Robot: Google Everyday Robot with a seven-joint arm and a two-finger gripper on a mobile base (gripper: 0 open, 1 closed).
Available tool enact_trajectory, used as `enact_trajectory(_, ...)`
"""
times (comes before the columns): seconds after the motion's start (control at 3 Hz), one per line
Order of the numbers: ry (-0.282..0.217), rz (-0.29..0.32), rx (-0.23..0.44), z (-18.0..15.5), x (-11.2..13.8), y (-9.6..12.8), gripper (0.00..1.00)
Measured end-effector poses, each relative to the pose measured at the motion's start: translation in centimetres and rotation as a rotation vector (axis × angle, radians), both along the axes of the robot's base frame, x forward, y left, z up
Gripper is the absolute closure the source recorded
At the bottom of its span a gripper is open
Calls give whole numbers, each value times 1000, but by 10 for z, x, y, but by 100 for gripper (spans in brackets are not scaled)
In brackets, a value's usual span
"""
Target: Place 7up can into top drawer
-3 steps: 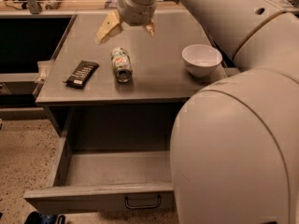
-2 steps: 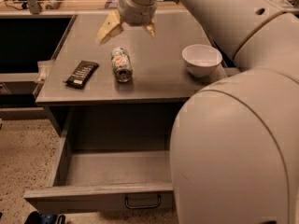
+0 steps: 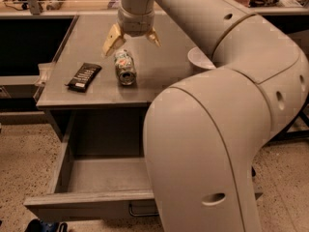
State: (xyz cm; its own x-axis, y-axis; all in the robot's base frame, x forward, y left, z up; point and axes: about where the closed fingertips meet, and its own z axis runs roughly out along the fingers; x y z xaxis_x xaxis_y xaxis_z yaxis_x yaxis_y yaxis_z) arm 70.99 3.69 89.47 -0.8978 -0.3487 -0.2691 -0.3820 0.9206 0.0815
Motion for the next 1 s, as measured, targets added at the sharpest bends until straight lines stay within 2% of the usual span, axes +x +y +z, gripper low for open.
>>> enact_trajectory(0.33,33,-28,-46,-20,4,5,0)
enact_trajectory(0.67,82,-24,-45,-38,1,22,18)
enact_trajectory(1.0,154,-11,-13,-61,-13,44,50)
